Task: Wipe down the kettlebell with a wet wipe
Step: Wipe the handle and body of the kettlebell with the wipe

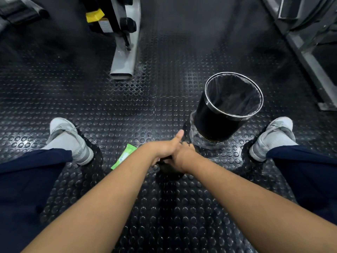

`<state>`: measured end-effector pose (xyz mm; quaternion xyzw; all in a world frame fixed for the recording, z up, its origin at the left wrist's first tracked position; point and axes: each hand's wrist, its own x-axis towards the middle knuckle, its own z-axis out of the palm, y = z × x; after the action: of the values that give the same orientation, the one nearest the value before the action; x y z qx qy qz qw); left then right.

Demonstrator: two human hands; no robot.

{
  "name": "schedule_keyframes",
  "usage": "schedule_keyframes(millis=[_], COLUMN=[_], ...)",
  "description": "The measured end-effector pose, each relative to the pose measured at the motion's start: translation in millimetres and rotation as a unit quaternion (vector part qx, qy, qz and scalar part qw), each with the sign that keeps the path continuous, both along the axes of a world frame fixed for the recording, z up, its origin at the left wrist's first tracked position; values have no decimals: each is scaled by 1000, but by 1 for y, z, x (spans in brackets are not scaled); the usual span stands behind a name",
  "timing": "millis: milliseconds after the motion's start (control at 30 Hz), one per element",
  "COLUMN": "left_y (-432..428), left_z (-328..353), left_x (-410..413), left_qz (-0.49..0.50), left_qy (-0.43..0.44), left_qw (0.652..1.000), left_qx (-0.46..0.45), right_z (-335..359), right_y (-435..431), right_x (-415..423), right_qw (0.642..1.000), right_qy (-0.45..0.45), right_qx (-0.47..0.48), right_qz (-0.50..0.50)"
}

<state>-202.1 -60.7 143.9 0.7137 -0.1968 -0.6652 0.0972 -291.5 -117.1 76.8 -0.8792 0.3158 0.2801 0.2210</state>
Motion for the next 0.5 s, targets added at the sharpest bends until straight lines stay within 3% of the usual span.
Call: schedule_keyframes(millis=[333, 400, 500], left_y=[35, 34, 21], left_z=[-56, -47, -29], left_x=[34, 29, 14], left_qz=[219, 228, 160], left_qy=[61, 62, -7], left_qw=[974, 971, 986], left_qx=[-13, -24, -44], right_z=[11, 9, 6], right_y=[3, 2, -1], right_x=[-9, -11, -8], right_qw=[996, 996, 997], right_qy=[-62, -58, -48], right_qx=[-37, -39, -35], right_qz=[47, 48, 44])
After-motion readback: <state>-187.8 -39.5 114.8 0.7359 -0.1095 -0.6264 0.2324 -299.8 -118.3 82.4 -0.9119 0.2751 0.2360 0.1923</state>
